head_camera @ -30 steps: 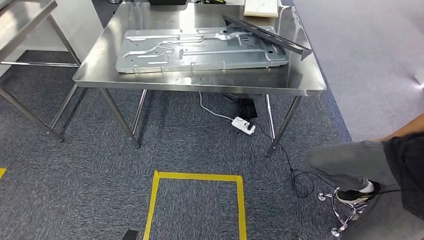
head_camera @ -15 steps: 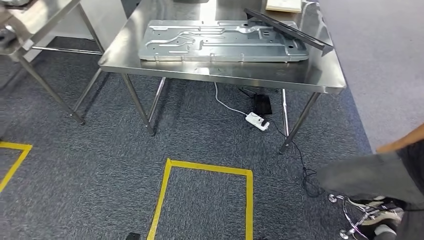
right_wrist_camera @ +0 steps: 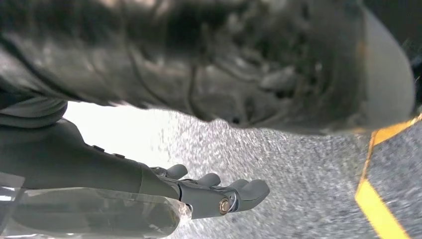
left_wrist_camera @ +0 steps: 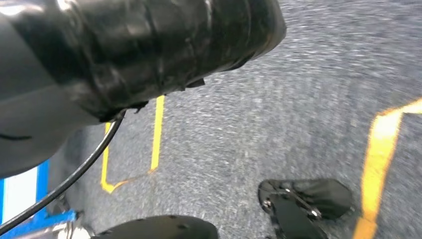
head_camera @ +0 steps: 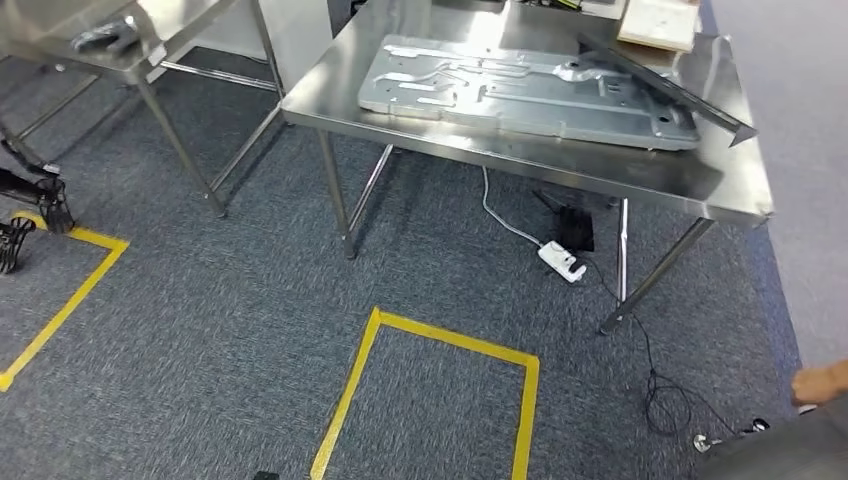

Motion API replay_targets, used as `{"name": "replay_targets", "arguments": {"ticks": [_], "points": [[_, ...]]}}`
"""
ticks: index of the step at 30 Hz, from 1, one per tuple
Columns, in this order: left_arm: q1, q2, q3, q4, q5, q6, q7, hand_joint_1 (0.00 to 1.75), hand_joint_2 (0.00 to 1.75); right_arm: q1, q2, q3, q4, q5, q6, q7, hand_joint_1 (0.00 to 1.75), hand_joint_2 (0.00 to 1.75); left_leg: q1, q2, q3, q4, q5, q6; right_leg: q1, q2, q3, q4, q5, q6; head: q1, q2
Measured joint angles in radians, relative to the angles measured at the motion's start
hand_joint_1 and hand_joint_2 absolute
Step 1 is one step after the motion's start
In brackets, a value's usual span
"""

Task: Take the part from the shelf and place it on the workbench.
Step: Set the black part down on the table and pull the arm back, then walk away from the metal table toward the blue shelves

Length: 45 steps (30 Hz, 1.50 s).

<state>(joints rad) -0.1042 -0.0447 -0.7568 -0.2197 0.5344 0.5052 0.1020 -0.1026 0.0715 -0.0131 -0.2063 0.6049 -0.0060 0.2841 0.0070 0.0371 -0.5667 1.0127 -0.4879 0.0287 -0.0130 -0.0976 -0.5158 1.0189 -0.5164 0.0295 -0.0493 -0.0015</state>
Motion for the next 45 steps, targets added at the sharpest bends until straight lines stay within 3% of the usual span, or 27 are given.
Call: {"name": "replay_targets", "arguments": {"ticks": [2, 4, 5, 6, 8, 10, 12, 14, 16, 18, 20, 21, 22, 24, 26, 27, 29, 31, 34, 35, 36, 37, 38, 40, 42, 44, 45], "points": [[-0.001, -0.002, 0.0, 0.0, 0.0, 0.008, 0.01, 0.0, 0.0, 0.001, 0.0, 0.018, 0.0, 0.018, 0.011, 0.003, 0.0, 0.0, -0.001, -0.021, 0.001, -0.004, 0.008, 0.017, -0.004, 0.053, -0.035, 0.083, -0.056, 0.004, 0.004, 0.0], [-0.002, -0.003, 0.0, 0.0, -0.001, 0.011, 0.019, 0.0, 0.0, 0.006, -0.001, 0.036, 0.0, 0.033, 0.019, 0.006, 0.0, 0.0, -0.007, -0.046, -0.004, -0.004, 0.012, 0.026, -0.001, 0.085, -0.1, 0.219, -0.119, -0.002, 0.007, 0.0], [-0.002, -0.004, -0.001, 0.0, -0.001, 0.012, 0.022, 0.0, 0.0, 0.008, -0.001, 0.046, 0.0, 0.037, 0.021, 0.007, 0.0, 0.0, -0.01, -0.06, -0.005, -0.003, 0.012, 0.027, 0.001, 0.09, -0.125, 0.266, -0.128, -0.005, 0.008, 0.0], [-0.001, -0.004, -0.001, 0.0, 0.0, 0.012, 0.024, 0.0, 0.0, 0.01, -0.001, 0.054, 0.001, 0.04, 0.022, 0.008, 0.0, 0.0, -0.012, -0.076, -0.005, -0.002, 0.012, 0.028, 0.003, 0.093, -0.134, 0.277, -0.117, -0.009, 0.008, 0.0], [0.001, -0.004, -0.001, 0.0, 0.0, 0.014, 0.026, 0.0, 0.0, 0.011, -0.002, 0.07, 0.001, 0.041, 0.022, 0.009, 0.0, 0.0, -0.015, -0.106, -0.003, 0.001, 0.012, 0.027, 0.007, 0.11, -0.104, 0.192, -0.044, -0.021, 0.008, 0.0], [-0.001, -0.007, -0.001, 0.0, 0.001, 0.018, 0.026, 0.0, 0.0, 0.012, -0.004, 0.085, 0.002, 0.047, 0.026, 0.009, 0.0, 0.0, -0.017, -0.133, -0.006, 0.007, 0.011, 0.025, 0.008, 0.161, -0.057, 0.066, 0.015, -0.031, 0.008, 0.0], [-0.002, -0.01, -0.002, 0.0, 0.002, 0.022, 0.025, 0.0, 0.0, 0.011, -0.006, 0.102, 0.002, 0.059, 0.031, 0.006, 0.0, 0.0, -0.014, -0.156, -0.016, 0.009, 0.014, 0.017, 0.009, 0.189, -0.038, 0.011, 0.026, -0.034, 0.008, 0.0], [0.001, -0.012, -0.002, 0.0, 0.007, 0.025, 0.026, 0.0, 0.0, 0.009, -0.006, 0.119, 0.002, 0.071, 0.034, 0.001, 0.0, 0.0, -0.011, -0.173, -0.023, 0.008, 0.017, 0.007, 0.008, 0.168, -0.031, -0.002, 0.03, -0.037, 0.009, 0.0], [0.004, -0.016, -0.002, 0.0, 0.016, 0.028, 0.032, 0.0, 0.0, 0.008, -0.007, 0.133, 0.002, 0.082, 0.039, -0.003, 0.0, 0.0, -0.013, -0.135, -0.039, 0.037, -0.003, -0.003, 0.003, 0.142, -0.021, -0.02, 0.039, -0.045, 0.007, 0.0], [0.002, -0.021, -0.002, 0.0, 0.026, 0.031, 0.037, 0.0, 0.0, 0.008, -0.006, 0.146, 0.002, 0.091, 0.043, -0.004, 0.0, 0.0, -0.011, -0.074, -0.089, 0.137, -0.059, -0.013, 0.003, 0.112, -0.016, -0.03, 0.043, -0.05, 0.002, 0.0], [0.0, -0.027, -0.002, 0.0, 0.032, 0.033, 0.042, 0.0, 0.0, 0.01, -0.007, 0.156, 0.003, 0.095, 0.047, -0.004, 0.0, 0.0, -0.002, -0.055, -0.145, 0.248, -0.1, -0.026, 0.003, 0.078, -0.016, -0.03, 0.041, -0.051, 0.0, 0.0], [0.001, -0.029, -0.002, 0.0, 0.036, 0.034, 0.044, 0.0, 0.0, 0.011, -0.007, 0.161, 0.003, 0.096, 0.049, -0.004, 0.0, 0.0, 0.004, -0.051, -0.154, 0.265, -0.097, -0.031, 0.002, 0.062, -0.015, -0.029, 0.039, -0.049, 0.0, 0.0], [0.003, -0.031, -0.002, 0.0, 0.038, 0.035, 0.046, 0.0, 0.0, 0.011, -0.007, 0.165, 0.003, 0.096, 0.051, -0.004, 0.0, 0.0, 0.009, -0.045, -0.144, 0.244, -0.076, -0.037, 0.0, 0.049, -0.015, -0.028, 0.037, -0.047, 0.0, 0.0], [0.004, -0.036, -0.002, 0.0, 0.041, 0.036, 0.048, 0.0, 0.0, 0.01, -0.008, 0.17, 0.003, 0.098, 0.055, -0.004, 0.0, 0.0, 0.016, -0.008, -0.082, 0.121, -0.016, -0.046, -0.003, 0.025, -0.012, -0.022, 0.03, -0.036, -0.001, 0.0], [0.0, -0.042, -0.002, 0.0, 0.035, 0.035, 0.048, 0.0, 0.0, 0.009, -0.01, 0.174, 0.003, 0.096, 0.058, -0.004, 0.0, 0.0, 0.011, 0.028, -0.031, 0.024, 0.014, -0.041, -0.001, 0.004, -0.009, -0.014, 0.02, -0.022, -0.001, 0.0], [-0.001, -0.045, -0.002, 0.0, 0.03, 0.034, 0.048, 0.0, 0.0, 0.009, -0.011, 0.174, 0.003, 0.093, 0.06, -0.004, 0.0, 0.0, 0.007, 0.034, -0.024, 0.009, 0.013, -0.034, 0.002, -0.005, -0.006, -0.013, 0.017, -0.016, 0.001, 0.0], [0.0, -0.047, -0.004, 0.0, 0.02, 0.034, 0.049, 0.0, 0.0, 0.006, -0.012, 0.175, 0.003, 0.088, 0.062, -0.004, 0.0, 0.0, 0.003, 0.012, -0.024, 0.008, 0.014, -0.016, 0.001, -0.021, 0.0, -0.014, 0.013, -0.005, 0.004, 0.0], [0.002, -0.047, -0.007, 0.0, 0.01, 0.033, 0.05, 0.0, 0.0, 0.003, -0.013, 0.176, 0.003, 0.081, 0.061, -0.005, 0.0, 0.0, 0.003, -0.009, -0.022, 0.001, 0.019, -0.001, -0.005, 0.001, -0.005, 0.01, -0.009, 0.004, 0.008, 0.0], [-0.003, -0.042, -0.018, 0.0, -0.017, 0.006, 0.055, 0.0, 0.0, 0.005, -0.015, 0.177, 0.003, 0.045, 0.049, -0.008, 0.0, 0.0, 0.002, -0.042, -0.022, -0.003, 0.024, 0.015, -0.007, 0.073, -0.084, 0.181, -0.099, 0.003, 0.016, 0.0], [-0.003, -0.038, -0.024, 0.0, -0.025, -0.009, 0.055, 0.0, 0.0, 0.007, -0.017, 0.178, 0.003, 0.031, 0.045, -0.009, 0.0, 0.0, 0.0, -0.056, -0.023, -0.003, 0.025, 0.017, -0.005, 0.084, -0.115, 0.241, -0.119, 0.002, 0.018, 0.0], [-0.003, -0.032, -0.03, 0.0, -0.032, -0.024, 0.055, 0.0, 0.0, 0.009, -0.019, 0.178, 0.003, 0.02, 0.043, -0.011, 0.0, 0.0, -0.002, -0.071, -0.022, -0.002, 0.025, 0.018, -0.003, 0.089, -0.133, 0.273, -0.12, -0.001, 0.018, 0.0], [-0.003, -0.025, -0.035, 0.0, -0.038, -0.039, 0.055, 0.0, 0.0, 0.011, -0.02, 0.178, 0.004, 0.01, 0.042, -0.013, 0.0, 0.0, -0.004, -0.086, -0.022, -0.001, 0.025, 0.018, -0.002, 0.094, -0.134, 0.266, -0.1, -0.005, 0.018, 0.0], [-0.002, -0.017, -0.041, 0.0, -0.043, -0.051, 0.054, 0.0, 0.0, 0.012, -0.021, 0.178, 0.004, 0.004, 0.042, -0.014, 0.0, 0.0, -0.005, -0.102, -0.021, 0.001, 0.025, 0.018, -0.001, 0.101, -0.118, 0.223, -0.066, -0.01, 0.018, 0.0], [-0.003, -0.002, -0.049, 0.0, -0.05, -0.07, 0.052, 0.0, 0.0, 0.013, -0.024, 0.178, 0.004, -0.006, 0.039, -0.015, 0.0, 0.0, -0.007, -0.129, -0.023, 0.006, 0.024, 0.016, 0.0, 0.145, -0.065, 0.092, 0.001, -0.021, 0.018, 0.0], [-0.006, 0.01, -0.056, 0.0, -0.053, -0.081, 0.05, 0.0, 0.0, 0.012, -0.026, 0.178, 0.004, -0.013, 0.034, -0.016, 0.0, 0.0, -0.006, -0.153, -0.03, 0.009, 0.026, 0.007, 0.001, 0.181, -0.035, 0.018, 0.019, -0.027, 0.018, 0.0], [-0.005, 0.023, -0.064, 0.0, -0.054, -0.086, 0.049, 0.0, 0.0, 0.01, -0.026, 0.177, 0.004, -0.019, 0.03, -0.018, 0.0, 0.0, -0.004, -0.176, -0.037, 0.005, 0.031, -0.007, 0.001, 0.171, -0.029, 0.004, 0.017, -0.032, 0.018, 0.0], [-0.002, 0.029, -0.068, 0.0, -0.054, -0.087, 0.049, 0.0, 0.0, 0.009, -0.026, 0.177, 0.004, -0.02, 0.028, -0.018, 0.0, 0.0, -0.004, -0.17, -0.04, 0.007, 0.031, -0.013, 0.0, 0.159, -0.024, -0.003, 0.021, -0.036, 0.018, 0.0]]}}
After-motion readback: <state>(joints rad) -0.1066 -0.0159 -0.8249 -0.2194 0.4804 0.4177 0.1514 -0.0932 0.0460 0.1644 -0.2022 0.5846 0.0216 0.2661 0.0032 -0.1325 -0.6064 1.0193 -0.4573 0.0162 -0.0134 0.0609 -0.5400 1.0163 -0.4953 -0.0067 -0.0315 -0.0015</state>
